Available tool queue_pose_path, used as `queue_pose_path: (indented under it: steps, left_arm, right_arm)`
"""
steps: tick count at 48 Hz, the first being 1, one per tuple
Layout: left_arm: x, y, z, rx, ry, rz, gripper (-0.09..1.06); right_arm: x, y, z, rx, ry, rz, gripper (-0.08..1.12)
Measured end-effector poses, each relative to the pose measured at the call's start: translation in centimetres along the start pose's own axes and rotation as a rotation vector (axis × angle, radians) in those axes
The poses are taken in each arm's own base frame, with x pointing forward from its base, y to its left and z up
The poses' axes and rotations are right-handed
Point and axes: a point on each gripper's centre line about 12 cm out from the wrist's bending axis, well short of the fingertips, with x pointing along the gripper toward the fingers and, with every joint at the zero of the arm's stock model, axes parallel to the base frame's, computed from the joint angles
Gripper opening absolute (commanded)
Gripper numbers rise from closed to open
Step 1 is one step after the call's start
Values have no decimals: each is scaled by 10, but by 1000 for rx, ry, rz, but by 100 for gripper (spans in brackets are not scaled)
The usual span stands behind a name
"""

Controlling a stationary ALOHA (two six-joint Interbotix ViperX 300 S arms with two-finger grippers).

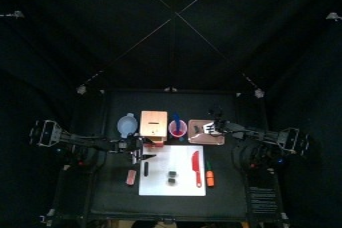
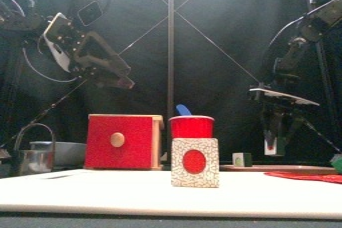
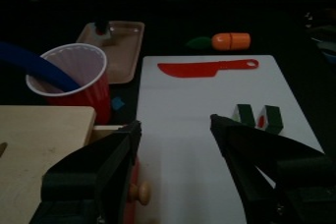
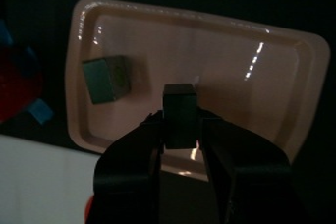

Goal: Place sushi on board then cut the sushi with the knife then place the pieces on the plate
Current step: Place the 4 sushi pieces on the plate

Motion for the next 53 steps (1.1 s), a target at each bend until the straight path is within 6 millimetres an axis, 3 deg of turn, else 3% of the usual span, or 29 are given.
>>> queue_pose_path:
  steps: [12, 21, 27, 35, 40, 45, 53]
  left_arm:
    - [-5, -9, -11, 15, 29, -32, 92]
    - [-9, -9, -20, 15, 52, -32, 92]
    - [-18, -8, -21, 10, 43, -29, 92]
    - [-30, -5, -15, -26, 6, -13, 92]
    - [-32, -4, -13, -36, -4, -7, 92]
    - [-32, -4, -14, -35, 3, -8, 92]
    - [-32, 0, -15, -40, 8, 7, 92]
  right_arm:
    - [12, 2, 1, -16, 19, -41, 55]
    - [13, 1, -5, -31, 35, -55, 72]
    - [12, 4, -8, -40, 40, -53, 74]
    - [-5, 5, -3, -34, 18, -40, 75]
    - [-29, 11, -8, -30, 13, -4, 75]
    - [-64, 42, -36, -129, 22, 162, 75]
    - [-79, 111, -117, -550, 83, 375, 75]
